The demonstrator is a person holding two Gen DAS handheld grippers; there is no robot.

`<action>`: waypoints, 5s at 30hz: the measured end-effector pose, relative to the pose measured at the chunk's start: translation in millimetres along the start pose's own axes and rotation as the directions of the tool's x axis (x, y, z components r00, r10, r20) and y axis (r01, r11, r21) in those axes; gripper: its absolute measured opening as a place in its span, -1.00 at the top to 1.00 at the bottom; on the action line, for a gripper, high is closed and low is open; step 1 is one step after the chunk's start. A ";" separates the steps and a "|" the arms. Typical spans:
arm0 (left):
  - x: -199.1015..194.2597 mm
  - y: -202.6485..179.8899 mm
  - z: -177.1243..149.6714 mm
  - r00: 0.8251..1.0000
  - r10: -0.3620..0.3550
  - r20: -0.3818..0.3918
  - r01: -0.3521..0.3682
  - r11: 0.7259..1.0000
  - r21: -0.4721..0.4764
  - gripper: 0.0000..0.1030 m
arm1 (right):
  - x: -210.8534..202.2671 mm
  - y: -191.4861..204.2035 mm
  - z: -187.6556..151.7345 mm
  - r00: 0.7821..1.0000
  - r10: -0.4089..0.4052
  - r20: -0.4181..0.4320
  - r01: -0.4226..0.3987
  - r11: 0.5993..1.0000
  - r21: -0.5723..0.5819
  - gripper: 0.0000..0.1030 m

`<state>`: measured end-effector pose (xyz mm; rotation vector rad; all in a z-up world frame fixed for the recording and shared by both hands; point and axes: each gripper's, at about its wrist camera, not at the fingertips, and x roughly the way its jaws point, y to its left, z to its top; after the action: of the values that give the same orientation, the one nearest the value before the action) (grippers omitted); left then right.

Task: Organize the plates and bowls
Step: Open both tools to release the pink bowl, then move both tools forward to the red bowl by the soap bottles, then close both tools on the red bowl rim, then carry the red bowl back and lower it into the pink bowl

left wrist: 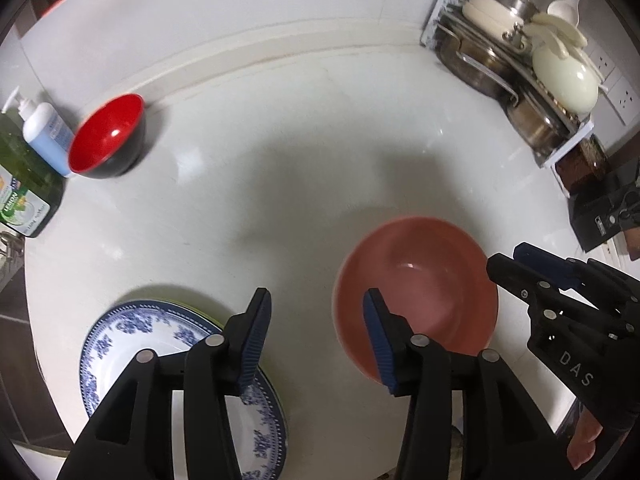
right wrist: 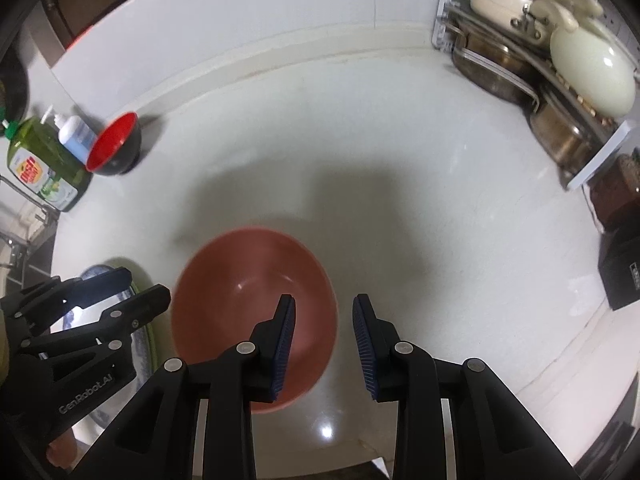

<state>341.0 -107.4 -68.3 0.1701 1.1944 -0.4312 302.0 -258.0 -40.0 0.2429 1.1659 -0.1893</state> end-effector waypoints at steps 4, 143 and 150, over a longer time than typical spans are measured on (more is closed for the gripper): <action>-12.9 12.7 5.1 0.999 0.028 0.046 -0.028 1.000 -0.013 0.04 | -8.7 12.8 9.4 0.999 0.017 0.028 -0.016 1.000 -0.024 0.39; -59.6 57.5 36.9 0.972 0.016 0.236 0.004 0.997 -0.083 0.80 | -5.7 81.7 52.9 0.975 0.177 0.131 -0.174 0.984 -0.035 0.81; -52.4 23.3 23.2 0.978 -0.045 0.202 0.052 0.998 -0.033 0.80 | -17.7 43.0 19.8 0.981 0.138 0.138 -0.142 0.990 0.020 0.81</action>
<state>355.0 -82.2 -13.6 0.0632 1.0088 -0.4571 324.4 -222.1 -12.3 0.3317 1.0073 -0.0978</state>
